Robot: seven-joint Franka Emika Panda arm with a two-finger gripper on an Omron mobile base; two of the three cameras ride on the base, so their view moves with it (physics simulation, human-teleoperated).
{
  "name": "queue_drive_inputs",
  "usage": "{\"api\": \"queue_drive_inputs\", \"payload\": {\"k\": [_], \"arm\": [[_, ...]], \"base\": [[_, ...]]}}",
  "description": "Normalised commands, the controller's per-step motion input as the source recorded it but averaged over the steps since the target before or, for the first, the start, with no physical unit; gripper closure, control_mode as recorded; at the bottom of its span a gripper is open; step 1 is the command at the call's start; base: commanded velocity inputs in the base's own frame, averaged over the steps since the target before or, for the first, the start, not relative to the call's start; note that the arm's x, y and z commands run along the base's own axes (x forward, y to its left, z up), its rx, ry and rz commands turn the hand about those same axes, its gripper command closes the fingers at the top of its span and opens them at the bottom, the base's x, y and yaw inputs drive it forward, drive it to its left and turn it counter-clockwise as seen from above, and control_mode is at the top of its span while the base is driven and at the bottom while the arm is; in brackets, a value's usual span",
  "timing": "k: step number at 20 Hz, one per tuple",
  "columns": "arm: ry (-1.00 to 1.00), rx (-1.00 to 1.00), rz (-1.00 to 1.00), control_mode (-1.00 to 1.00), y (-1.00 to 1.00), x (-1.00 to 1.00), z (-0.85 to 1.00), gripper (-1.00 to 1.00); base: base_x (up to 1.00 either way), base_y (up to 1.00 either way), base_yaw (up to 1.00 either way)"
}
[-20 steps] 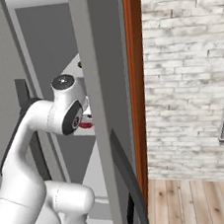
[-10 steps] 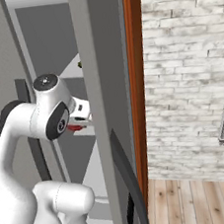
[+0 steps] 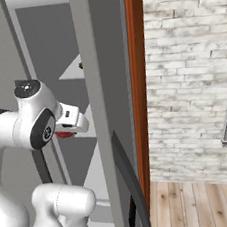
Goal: Take the squash, bell pepper, and lemon wedge from the freezer and place them in the bowl on the counter.
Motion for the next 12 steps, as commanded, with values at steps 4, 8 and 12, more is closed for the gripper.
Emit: {"api": "queue_drive_inputs", "payload": {"k": [4, 8, 12], "arm": [[-0.01, 0.00, 0.01, -1.00, 0.11, -0.06, 0.01, 1.00], [-0.01, 0.00, 0.00, -1.00, 0.05, -0.15, 0.00, 1.00], [-0.01, 0.00, 0.04, -1.00, 0.00, -0.40, 0.01, 1.00]], "base": [[0.00, 0.00, 0.00], [0.00, 0.00, 0.00], [0.00, 0.00, 0.00]]}}
